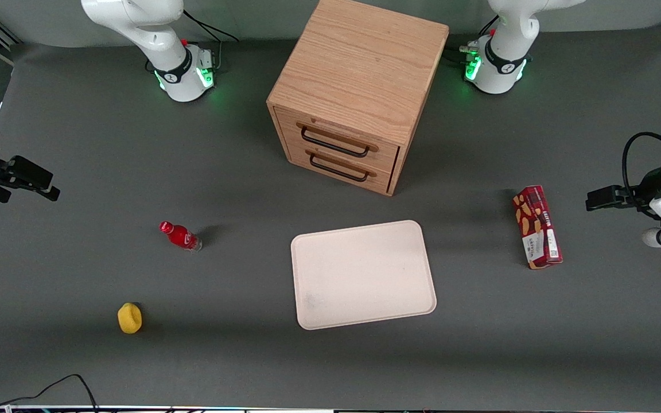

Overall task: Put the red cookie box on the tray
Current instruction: 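Move the left gripper down toward the red cookie box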

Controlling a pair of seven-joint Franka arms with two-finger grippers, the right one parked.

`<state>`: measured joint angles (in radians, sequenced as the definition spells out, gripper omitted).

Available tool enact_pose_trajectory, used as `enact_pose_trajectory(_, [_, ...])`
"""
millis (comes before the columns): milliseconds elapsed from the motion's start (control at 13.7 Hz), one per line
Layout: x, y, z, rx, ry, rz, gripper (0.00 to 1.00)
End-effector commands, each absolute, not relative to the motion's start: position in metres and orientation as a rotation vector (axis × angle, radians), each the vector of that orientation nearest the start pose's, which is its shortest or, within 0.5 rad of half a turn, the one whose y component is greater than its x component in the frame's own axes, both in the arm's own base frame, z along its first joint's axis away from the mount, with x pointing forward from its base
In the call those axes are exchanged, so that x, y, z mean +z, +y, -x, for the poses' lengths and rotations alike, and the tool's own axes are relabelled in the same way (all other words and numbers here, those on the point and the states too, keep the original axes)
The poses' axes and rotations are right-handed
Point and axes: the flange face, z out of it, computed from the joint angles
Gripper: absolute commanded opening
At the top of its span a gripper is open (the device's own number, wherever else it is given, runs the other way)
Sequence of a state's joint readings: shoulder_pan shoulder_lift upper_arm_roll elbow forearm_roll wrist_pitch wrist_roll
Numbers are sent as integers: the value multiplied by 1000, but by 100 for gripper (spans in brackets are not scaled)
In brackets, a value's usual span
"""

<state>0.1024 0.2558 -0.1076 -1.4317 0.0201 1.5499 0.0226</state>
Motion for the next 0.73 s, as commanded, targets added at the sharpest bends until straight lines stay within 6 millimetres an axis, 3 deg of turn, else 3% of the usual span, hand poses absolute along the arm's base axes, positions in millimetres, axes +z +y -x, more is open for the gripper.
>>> enact_pose_trajectory(0, [529, 7, -623, 253, 55, 3142, 100])
enact_pose_trajectory(220, [498, 10, -626, 325, 33, 3167, 100])
enact_pose_trajectory(366, [450, 11, -624, 365, 27, 3164, 100])
enact_pose_trajectory(659, [367, 15, -599, 363, 19, 3145, 100])
